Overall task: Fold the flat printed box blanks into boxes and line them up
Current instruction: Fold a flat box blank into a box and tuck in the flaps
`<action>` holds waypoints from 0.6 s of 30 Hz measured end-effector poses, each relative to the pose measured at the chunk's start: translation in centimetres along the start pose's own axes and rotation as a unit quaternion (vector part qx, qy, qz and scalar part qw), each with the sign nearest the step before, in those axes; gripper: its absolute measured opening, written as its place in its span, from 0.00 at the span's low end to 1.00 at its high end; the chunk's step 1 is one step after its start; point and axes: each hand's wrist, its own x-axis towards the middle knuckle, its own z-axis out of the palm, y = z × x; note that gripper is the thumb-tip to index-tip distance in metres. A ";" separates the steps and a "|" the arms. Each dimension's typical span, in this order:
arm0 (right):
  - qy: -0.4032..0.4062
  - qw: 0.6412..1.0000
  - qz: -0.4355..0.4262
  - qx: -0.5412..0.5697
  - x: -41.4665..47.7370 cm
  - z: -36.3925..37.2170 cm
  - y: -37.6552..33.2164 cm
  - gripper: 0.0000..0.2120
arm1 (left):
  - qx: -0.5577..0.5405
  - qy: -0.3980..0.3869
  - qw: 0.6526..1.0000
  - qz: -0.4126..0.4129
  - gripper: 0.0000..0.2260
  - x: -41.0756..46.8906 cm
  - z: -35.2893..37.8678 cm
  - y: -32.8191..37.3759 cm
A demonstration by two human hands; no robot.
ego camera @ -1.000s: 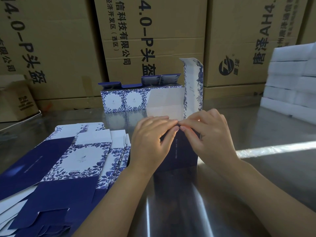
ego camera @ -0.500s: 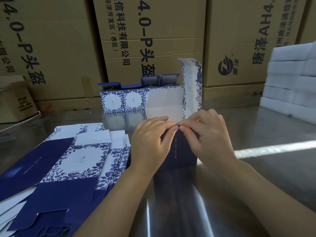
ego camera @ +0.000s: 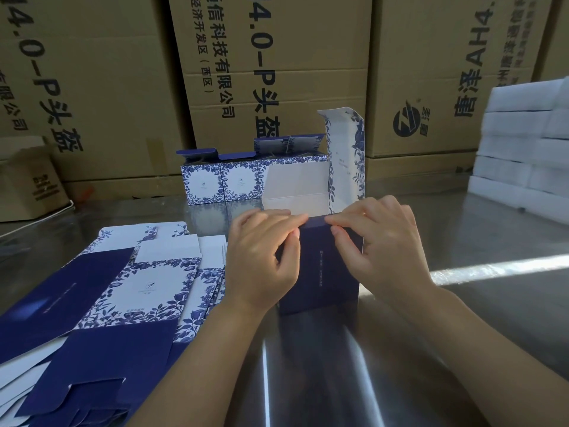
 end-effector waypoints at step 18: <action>-0.010 0.993 0.028 -0.112 -0.1 -0.1 0.8 0.19 | 0.006 0.004 1.000 0.003 0.09 -0.3 0.4 -0.6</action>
